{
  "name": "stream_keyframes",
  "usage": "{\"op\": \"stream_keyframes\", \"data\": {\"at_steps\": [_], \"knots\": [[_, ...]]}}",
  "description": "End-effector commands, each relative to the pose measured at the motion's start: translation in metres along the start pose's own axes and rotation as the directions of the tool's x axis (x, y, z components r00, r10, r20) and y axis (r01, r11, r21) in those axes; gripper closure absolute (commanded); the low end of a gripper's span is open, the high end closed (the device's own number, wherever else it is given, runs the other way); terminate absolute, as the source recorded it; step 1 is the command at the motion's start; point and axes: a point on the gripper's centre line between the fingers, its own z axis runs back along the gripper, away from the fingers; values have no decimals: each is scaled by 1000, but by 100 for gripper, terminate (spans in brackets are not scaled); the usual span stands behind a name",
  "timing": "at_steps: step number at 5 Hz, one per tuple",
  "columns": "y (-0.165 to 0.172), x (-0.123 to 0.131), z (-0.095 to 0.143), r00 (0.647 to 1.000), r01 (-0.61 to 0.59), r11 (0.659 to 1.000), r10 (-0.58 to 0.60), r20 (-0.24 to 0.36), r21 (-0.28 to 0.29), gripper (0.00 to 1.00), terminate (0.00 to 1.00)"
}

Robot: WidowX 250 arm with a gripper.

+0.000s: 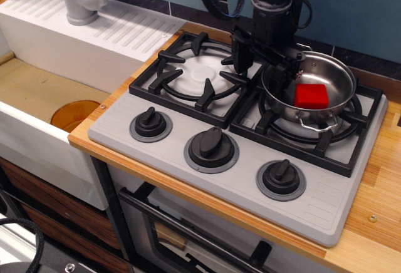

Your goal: Put redcube in pan and put pan on stove

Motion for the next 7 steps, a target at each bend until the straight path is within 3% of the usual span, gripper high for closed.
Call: {"op": "stream_keyframes", "data": {"at_steps": [1, 5, 7], "knots": [[-8, 1, 6, 999, -37, 999, 37, -4, 2, 100, 0], [-19, -12, 40, 997, -48, 998, 50, -55, 30, 100, 0], [-11, -14, 83, 995, -37, 997, 43, -95, 64, 100, 0]]}}
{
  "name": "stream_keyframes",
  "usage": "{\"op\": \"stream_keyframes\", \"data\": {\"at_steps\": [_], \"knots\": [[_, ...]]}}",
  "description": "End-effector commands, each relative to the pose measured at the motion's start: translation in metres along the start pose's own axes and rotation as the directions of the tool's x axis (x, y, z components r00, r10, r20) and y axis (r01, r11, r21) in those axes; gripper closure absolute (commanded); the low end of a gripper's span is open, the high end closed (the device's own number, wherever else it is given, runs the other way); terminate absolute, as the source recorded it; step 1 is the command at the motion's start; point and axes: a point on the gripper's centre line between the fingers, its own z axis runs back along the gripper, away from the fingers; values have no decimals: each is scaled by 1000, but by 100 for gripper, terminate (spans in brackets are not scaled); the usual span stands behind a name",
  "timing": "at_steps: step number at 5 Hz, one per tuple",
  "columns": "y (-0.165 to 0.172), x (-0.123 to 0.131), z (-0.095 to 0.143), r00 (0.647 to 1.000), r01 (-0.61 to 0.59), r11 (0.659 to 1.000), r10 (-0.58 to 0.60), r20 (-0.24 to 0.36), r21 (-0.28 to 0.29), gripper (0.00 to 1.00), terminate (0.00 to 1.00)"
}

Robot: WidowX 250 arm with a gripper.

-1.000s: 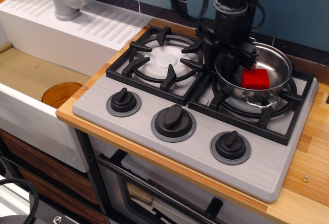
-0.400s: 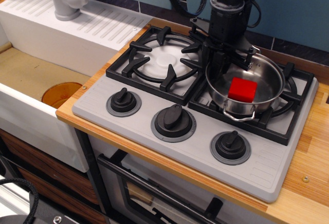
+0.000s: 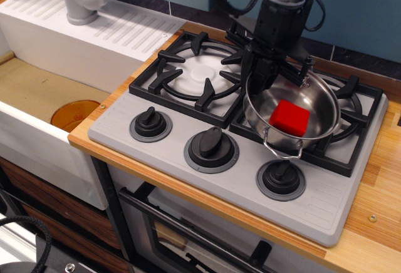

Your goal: Put redcube in pan and put pan on stove

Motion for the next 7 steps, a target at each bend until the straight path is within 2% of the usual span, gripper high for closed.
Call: {"op": "stream_keyframes", "data": {"at_steps": [1, 3, 4, 6, 7], "knots": [[32, 15, 64, 996, 32, 998, -37, 78, 54, 100, 0], [71, 23, 86, 995, 84, 992, -87, 38, 90, 100, 0], [87, 22, 85, 994, 100, 991, -103, 31, 85, 100, 0], [116, 13, 71, 993, 109, 990, -113, 37, 84, 100, 0], [127, 8, 56, 992, 112, 991, -116, 49, 74, 100, 0]]}}
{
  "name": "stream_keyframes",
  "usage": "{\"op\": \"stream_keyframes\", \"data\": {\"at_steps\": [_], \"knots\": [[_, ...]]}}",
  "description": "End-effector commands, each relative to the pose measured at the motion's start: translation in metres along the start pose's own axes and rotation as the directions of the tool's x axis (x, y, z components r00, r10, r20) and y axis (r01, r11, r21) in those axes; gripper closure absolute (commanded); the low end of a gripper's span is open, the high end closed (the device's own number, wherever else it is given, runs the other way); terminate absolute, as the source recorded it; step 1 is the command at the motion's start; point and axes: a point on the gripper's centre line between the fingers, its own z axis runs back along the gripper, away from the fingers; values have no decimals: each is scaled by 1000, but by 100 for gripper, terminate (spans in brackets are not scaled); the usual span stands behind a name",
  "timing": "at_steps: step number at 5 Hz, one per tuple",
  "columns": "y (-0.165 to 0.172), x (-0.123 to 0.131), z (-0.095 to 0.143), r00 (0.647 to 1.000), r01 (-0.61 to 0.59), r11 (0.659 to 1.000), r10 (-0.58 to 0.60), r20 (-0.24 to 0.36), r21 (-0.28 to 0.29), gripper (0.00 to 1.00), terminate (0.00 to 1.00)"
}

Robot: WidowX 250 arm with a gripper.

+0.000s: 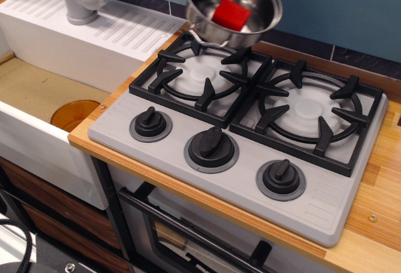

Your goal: Put redcube in pan and put pan on stove

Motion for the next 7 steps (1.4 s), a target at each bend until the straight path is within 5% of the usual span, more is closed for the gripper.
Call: {"op": "stream_keyframes", "data": {"at_steps": [1, 3, 4, 6, 7], "knots": [[19, -5, -16, 998, -5, 1000, 4, 70, 9, 100, 0], [27, -5, -46, 995, -13, 1000, 14, 103, -11, 100, 0], [26, 1, -64, 992, 0, 1000, 3, 127, -26, 0, 0], [24, 1, -72, 991, 10, 999, -3, 133, -51, 0, 0], [22, -4, -56, 994, 3, 999, 2, 109, -47, 0, 0]]}}
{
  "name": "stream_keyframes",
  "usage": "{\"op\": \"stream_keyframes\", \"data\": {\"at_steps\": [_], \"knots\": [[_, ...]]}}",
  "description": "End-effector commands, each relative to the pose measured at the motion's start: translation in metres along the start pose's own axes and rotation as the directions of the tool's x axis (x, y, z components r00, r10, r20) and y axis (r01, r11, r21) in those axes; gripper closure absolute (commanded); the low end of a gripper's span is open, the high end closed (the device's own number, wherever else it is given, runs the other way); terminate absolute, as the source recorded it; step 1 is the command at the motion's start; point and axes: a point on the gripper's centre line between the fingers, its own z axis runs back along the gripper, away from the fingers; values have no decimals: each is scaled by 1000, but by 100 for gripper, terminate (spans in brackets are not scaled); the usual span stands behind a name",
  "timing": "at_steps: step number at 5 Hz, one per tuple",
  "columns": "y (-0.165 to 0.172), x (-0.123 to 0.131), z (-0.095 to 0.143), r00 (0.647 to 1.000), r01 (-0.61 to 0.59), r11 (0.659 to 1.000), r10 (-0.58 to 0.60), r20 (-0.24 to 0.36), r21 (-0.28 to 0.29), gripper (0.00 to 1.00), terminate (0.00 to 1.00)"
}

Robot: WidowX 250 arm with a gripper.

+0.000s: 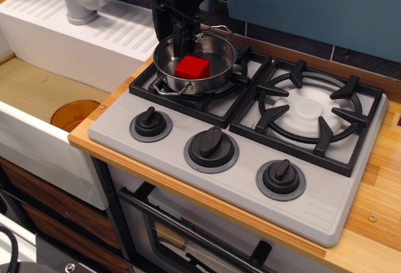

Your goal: Put redcube in pan and put pan on stove

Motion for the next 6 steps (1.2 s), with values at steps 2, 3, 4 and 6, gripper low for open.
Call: {"op": "stream_keyframes", "data": {"at_steps": [2, 3, 4, 6], "knots": [[-4, 9, 68, 1000, 15, 999, -14, -16, 32, 0, 0], [-8, 13, 84, 1000, 14, 999, -13, -8, 38, 0, 0], [-10, 15, 96, 1000, 15, 1000, -15, -10, 10, 0, 0], [-31, 14, 113, 999, -14, 994, 19, 40, -110, 0, 0]]}}
